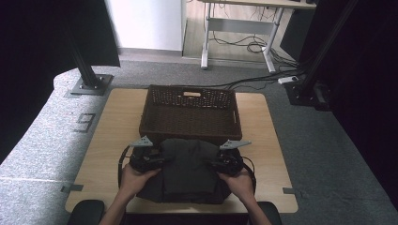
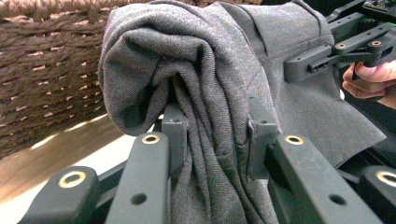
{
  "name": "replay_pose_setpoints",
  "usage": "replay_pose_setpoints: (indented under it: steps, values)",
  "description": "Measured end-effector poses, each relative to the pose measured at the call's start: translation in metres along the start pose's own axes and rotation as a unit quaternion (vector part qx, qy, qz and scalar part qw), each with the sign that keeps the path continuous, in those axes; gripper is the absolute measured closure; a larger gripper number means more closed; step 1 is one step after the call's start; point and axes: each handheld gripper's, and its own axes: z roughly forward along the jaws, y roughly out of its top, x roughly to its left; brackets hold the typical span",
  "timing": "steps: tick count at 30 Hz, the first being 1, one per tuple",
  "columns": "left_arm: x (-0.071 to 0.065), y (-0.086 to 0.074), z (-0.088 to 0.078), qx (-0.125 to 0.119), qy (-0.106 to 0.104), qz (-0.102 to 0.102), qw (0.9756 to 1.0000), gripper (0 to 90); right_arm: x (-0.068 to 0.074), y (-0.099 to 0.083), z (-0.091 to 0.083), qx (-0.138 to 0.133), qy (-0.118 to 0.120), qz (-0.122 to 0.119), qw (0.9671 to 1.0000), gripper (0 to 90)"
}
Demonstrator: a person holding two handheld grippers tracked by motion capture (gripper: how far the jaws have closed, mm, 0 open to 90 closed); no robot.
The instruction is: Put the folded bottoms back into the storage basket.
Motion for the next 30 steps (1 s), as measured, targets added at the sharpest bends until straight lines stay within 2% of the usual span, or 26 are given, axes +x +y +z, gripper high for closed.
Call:
replay_pose_setpoints:
  steps: [3,5,8,11,13,14,15,16,18,21,22,23,24,26,30]
  values:
    - [0.003,-0.003,0.004,0.013,0.007,-0.004,0.9999,67.5,-0.005,-0.003,0.006,0.016,0.004,0.011,0.9998,75.8]
    - [0.014,-0.013,0.017,0.037,0.018,-0.015,0.9991,67.5,-0.011,-0.008,0.015,0.032,0.001,0.018,0.9993,74.8]
    - [0.021,-0.024,0.029,0.060,0.034,-0.015,0.9975,67.4,-0.019,-0.019,0.029,0.058,-0.007,0.031,0.9978,68.5]
    - [0.025,-0.030,0.034,0.066,0.042,-0.016,0.9968,67.3,-0.031,-0.029,0.039,0.078,-0.040,0.040,0.9953,50.8]
    - [0.027,-0.031,0.033,0.066,0.044,-0.015,0.9967,67.2,-0.037,-0.032,0.039,0.081,-0.050,0.051,0.9942,34.6]
    - [0.028,-0.032,0.034,0.069,0.047,-0.013,0.9965,67.1,-0.041,-0.034,0.039,0.089,-0.060,0.060,0.9924,24.9]
    - [0.028,-0.032,0.034,0.069,0.047,-0.013,0.9965,67.0,-0.041,-0.034,0.039,0.089,-0.060,0.060,0.9924,24.9]
    - [0.028,-0.033,0.034,0.071,0.050,-0.011,0.9961,66.9,-0.049,-0.038,0.040,0.099,-0.068,0.075,0.9899,12.5]
    - [0.030,-0.036,0.036,0.071,0.053,-0.011,0.9960,66.6,-0.053,-0.041,0.040,0.094,-0.061,0.078,0.9906,12.1]
    - [0.034,-0.039,0.036,0.071,0.051,-0.018,0.9960,66.1,-0.053,-0.041,0.038,0.100,-0.059,0.076,0.9903,12.1]
    - [0.037,-0.041,0.037,0.073,0.047,-0.025,0.9959,65.9,-0.050,-0.040,0.038,0.112,-0.036,0.075,0.9903,22.9]
    - [0.037,-0.041,0.037,0.073,0.047,-0.025,0.9959,65.7,-0.050,-0.040,0.038,0.112,-0.036,0.075,0.9903,22.9]
    - [0.040,-0.043,0.037,0.072,0.042,-0.030,0.9961,65.6,-0.049,-0.041,0.040,0.110,0.019,0.085,0.9901,38.8]
    - [0.042,-0.047,0.036,0.066,0.034,-0.038,0.9965,65.5,-0.050,-0.042,0.043,0.105,0.035,0.091,0.9897,45.5]
    - [0.046,-0.050,0.036,0.059,0.022,-0.049,0.9968,65.5,-0.053,-0.044,0.051,0.091,0.080,0.115,0.9860,49.5]
